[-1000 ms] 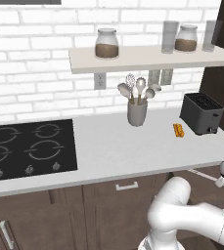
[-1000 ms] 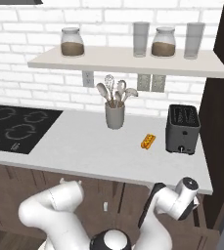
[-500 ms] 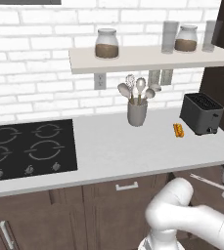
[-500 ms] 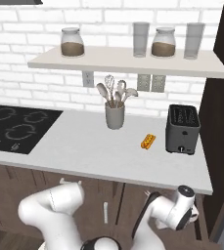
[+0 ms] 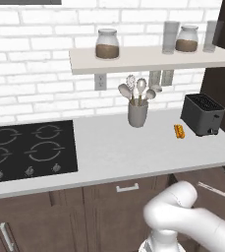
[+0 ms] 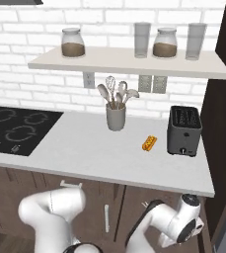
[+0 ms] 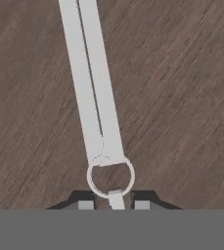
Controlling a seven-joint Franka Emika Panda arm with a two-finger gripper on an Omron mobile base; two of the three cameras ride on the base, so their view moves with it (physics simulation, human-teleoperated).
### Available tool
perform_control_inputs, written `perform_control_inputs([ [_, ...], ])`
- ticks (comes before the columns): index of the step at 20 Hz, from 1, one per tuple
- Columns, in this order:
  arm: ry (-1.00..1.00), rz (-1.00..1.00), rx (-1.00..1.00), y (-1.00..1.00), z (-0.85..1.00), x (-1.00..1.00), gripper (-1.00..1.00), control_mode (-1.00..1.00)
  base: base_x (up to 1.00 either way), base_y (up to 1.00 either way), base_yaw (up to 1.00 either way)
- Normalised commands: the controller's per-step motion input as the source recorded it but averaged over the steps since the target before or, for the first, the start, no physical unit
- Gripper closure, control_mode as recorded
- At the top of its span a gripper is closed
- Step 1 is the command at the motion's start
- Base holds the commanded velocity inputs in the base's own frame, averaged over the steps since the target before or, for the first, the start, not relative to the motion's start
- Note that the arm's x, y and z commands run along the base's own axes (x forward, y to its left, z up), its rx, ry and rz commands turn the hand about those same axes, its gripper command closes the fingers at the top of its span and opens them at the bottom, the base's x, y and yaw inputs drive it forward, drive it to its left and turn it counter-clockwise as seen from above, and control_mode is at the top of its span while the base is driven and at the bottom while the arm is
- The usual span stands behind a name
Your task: Pick the tongs from the drawer and place it on the counter.
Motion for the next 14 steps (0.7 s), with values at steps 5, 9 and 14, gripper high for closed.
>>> perform_control_inputs([
  [5, -0.31, 0.13, 0.11, 0.00, 1.00, -0.24, 1.00, -1.00, 0.00, 0.00, 0.00],
  [9, -0.38, 0.14, 0.10, 0.15, 1.00, -0.01, 1.00, -1.00, 0.00, 0.00, 0.00],
  [14, -0.26, 0.10, 0.01, 0.32, 1.00, -0.07, 1.00, -1.00, 0.00, 0.00, 0.00],
])
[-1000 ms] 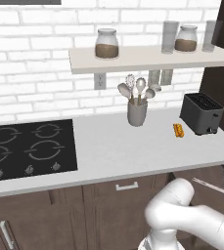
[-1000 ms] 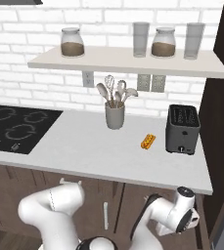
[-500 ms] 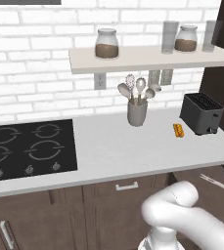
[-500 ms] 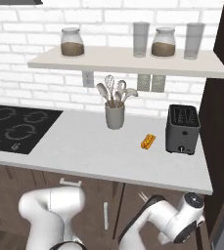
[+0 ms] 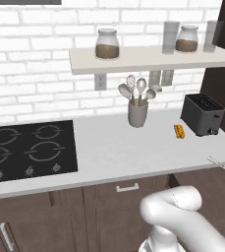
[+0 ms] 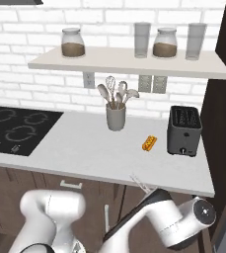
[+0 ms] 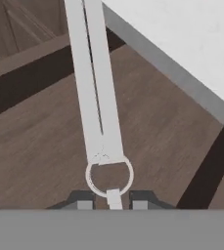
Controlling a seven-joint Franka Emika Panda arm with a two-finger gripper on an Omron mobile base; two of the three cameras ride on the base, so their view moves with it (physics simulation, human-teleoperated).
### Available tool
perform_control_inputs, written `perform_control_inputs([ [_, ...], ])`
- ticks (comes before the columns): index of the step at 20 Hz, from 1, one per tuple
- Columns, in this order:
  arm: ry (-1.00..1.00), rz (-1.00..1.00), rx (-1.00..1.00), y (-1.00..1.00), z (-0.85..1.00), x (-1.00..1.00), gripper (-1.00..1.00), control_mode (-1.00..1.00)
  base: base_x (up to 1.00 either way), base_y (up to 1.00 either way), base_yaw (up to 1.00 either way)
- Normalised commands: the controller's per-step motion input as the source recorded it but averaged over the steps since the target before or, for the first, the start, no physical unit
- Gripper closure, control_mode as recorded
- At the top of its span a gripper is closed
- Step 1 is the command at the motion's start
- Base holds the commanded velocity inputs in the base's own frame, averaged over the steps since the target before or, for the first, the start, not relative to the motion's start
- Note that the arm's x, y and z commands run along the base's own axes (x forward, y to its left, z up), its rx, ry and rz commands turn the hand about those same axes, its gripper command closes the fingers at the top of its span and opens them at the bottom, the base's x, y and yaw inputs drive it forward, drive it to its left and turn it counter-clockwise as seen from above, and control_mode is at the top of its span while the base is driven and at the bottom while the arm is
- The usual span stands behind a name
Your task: Pick the tongs from the drawer and place it on the counter.
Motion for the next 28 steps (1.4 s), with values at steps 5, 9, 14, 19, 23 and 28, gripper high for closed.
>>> perform_control_inputs([
  [5, -0.25, 0.07, 0.00, 0.76, 0.88, 0.13, 1.00, -1.00, 0.00, 0.00, 0.00],
  [9, -0.21, 0.03, 0.00, 1.00, 0.46, 0.61, 1.00, -1.00, 0.00, 0.00, 0.00],
  [14, -0.05, 0.04, -0.02, 1.00, 0.14, 0.77, 1.00, -1.00, 0.00, 0.00, 0.00],
  [19, 0.07, 0.07, -0.05, 1.00, 0.04, 0.80, 1.00, -1.00, 0.00, 0.00, 0.00],
  [23, 0.22, 0.08, -0.07, 0.95, 0.05, 0.81, 1.00, -1.00, 0.00, 0.00, 0.00],
  [28, 0.24, 0.04, -0.07, 0.79, 0.01, 0.83, 1.00, -1.00, 0.00, 0.00, 0.00],
])
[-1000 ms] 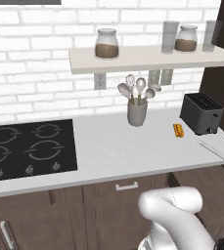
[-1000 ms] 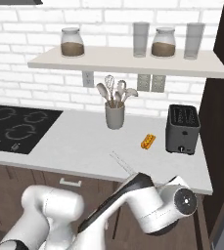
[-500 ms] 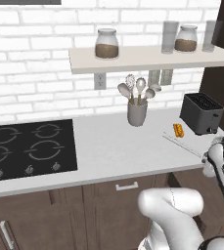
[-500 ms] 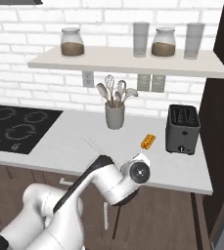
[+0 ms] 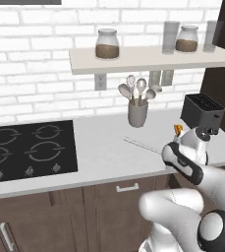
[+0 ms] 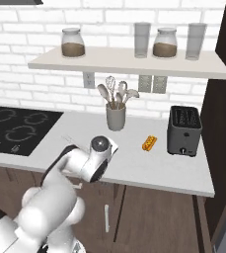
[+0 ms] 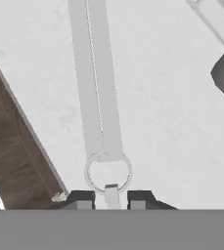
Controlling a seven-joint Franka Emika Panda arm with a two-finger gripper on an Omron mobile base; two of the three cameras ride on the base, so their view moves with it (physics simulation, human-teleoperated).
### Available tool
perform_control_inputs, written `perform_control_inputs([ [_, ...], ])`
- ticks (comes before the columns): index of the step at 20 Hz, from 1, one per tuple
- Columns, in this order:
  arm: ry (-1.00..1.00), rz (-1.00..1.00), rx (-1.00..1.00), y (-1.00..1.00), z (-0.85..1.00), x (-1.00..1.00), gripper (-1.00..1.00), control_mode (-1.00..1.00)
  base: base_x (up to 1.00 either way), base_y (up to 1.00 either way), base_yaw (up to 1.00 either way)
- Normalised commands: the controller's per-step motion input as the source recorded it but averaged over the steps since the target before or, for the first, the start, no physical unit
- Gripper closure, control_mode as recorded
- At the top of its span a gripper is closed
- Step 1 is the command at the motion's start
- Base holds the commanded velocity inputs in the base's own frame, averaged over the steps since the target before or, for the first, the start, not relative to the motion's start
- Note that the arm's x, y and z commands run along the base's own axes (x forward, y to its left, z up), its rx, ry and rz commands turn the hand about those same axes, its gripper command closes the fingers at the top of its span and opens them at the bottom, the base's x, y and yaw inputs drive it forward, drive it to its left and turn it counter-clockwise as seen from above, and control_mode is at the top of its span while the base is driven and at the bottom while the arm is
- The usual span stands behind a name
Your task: Pick the tongs from the drawer and place it on the counter.
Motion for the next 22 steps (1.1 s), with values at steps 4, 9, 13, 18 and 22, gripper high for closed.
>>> perform_control_inputs([
  [4, 0.23, 0.00, -0.08, 0.51, -0.04, 0.82, 1.00, -1.00, 0.00, 0.00, 0.00],
  [9, 0.13, 0.00, -0.02, 0.14, -0.13, 0.85, 1.00, -1.00, 0.00, 0.00, 0.00],
  [13, 0.02, 0.00, 0.00, 0.03, -0.28, 0.85, 1.00, -1.00, 0.00, 0.00, 0.00],
  [18, 0.00, 0.00, 0.00, 0.06, -0.41, 0.58, -1.00, -1.00, 0.00, 0.00, 0.00],
  [22, -0.05, 0.00, 0.00, 0.01, -0.10, 0.05, -1.00, -1.00, 0.00, 0.00, 0.00],
])
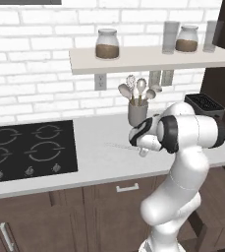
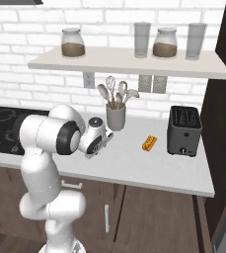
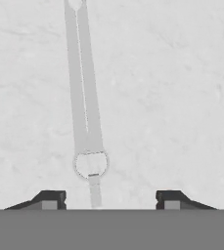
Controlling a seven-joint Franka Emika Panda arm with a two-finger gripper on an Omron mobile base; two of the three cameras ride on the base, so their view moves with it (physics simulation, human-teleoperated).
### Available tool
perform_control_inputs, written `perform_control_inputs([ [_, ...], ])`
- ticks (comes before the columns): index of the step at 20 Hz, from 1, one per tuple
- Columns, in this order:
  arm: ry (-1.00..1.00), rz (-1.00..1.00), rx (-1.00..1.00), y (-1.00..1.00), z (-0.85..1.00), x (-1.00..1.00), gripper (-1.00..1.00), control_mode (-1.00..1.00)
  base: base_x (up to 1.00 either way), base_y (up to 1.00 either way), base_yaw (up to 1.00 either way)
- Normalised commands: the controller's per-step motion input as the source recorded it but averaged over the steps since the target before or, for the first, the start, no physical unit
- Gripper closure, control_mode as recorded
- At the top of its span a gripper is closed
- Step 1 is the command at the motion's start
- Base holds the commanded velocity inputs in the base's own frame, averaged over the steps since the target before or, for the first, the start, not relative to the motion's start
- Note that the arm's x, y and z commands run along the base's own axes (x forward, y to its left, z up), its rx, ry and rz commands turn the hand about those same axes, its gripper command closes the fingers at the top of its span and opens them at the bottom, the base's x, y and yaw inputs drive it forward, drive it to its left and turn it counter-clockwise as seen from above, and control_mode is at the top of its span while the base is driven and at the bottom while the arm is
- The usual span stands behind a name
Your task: Pick the tongs from the drawer and place it on the counter.
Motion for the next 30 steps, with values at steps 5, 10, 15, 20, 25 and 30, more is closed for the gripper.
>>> perform_control_inputs([
  [5, -0.01, 0.00, 0.00, -0.01, 0.54, -0.16, -1.00, -1.00, 0.00, 0.00, 0.00],
  [10, -0.01, 0.00, 0.02, -0.12, 1.00, -0.43, -1.00, -1.00, 0.00, 0.00, 0.00],
  [15, -0.01, 0.00, 0.00, -0.03, 1.00, -0.49, -1.00, -1.00, 0.00, 0.00, 0.00],
  [20, -0.11, 0.00, 0.00, 0.00, 0.78, -0.60, -1.00, -1.00, 0.00, 0.00, 0.00],
  [25, -0.16, 0.00, 0.00, 0.00, 0.50, -0.74, -1.00, -1.00, 0.00, 0.00, 0.00],
  [30, -0.22, 0.00, 0.01, -0.07, 0.18, -0.82, -1.00, -1.00, 0.00, 0.00, 0.00],
])
